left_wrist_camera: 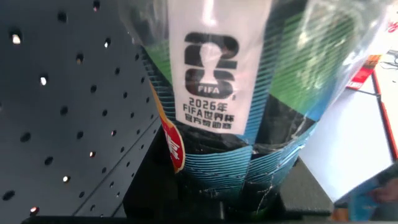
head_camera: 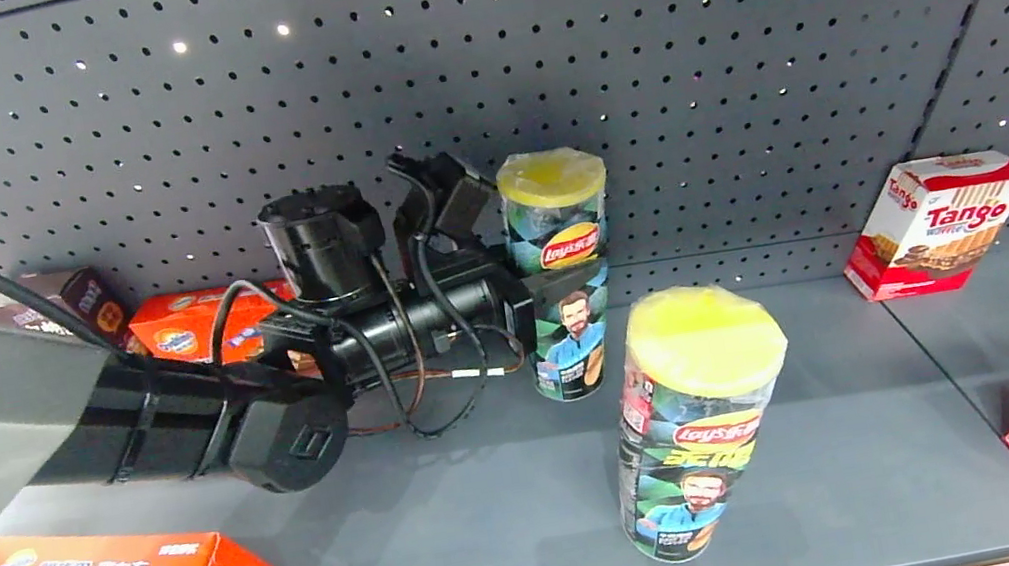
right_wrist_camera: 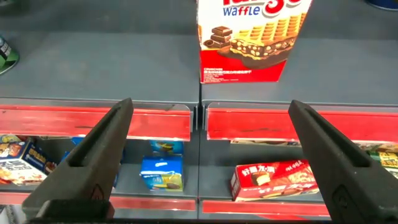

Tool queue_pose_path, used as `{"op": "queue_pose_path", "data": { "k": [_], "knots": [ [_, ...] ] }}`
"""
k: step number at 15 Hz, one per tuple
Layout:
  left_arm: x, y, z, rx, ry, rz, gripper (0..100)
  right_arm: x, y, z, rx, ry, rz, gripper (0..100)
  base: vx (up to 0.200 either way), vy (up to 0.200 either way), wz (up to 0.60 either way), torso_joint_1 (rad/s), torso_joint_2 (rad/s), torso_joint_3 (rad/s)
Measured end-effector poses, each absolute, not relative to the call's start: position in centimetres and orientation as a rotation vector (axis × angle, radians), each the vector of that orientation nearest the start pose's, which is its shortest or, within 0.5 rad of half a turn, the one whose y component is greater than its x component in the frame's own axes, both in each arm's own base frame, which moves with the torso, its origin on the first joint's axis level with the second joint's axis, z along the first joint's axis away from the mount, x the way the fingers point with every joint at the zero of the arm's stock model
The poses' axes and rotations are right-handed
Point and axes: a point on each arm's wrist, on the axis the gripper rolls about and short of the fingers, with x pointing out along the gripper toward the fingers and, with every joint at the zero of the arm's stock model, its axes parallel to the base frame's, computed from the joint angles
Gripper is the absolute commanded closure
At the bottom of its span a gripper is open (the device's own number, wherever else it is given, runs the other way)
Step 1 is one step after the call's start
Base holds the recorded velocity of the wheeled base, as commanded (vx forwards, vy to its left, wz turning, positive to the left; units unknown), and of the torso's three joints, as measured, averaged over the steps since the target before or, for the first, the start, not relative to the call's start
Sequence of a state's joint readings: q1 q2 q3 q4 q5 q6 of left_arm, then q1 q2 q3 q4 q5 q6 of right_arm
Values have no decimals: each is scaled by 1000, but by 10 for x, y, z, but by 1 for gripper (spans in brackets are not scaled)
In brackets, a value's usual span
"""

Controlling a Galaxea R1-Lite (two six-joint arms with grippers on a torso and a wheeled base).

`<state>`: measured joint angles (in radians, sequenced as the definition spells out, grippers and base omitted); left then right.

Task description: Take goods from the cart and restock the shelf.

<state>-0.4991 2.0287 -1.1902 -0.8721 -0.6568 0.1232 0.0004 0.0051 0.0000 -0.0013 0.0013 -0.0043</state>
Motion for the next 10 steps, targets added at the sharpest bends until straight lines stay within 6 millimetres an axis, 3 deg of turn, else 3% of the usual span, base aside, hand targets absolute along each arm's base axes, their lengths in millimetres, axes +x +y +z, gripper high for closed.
{"op": "queue_pose_path", "data": {
  "k": [9,10],
  "knots": [
    [377,-218,179,114,-119,-1149,100,-22,0,76,-4,4,3,0,0,0,0,0,0,0],
    [378,-217,177,115,-118,-1147,0,-22,0,76,-4,4,3,0,0,0,0,0,0,0]
  ]
}}
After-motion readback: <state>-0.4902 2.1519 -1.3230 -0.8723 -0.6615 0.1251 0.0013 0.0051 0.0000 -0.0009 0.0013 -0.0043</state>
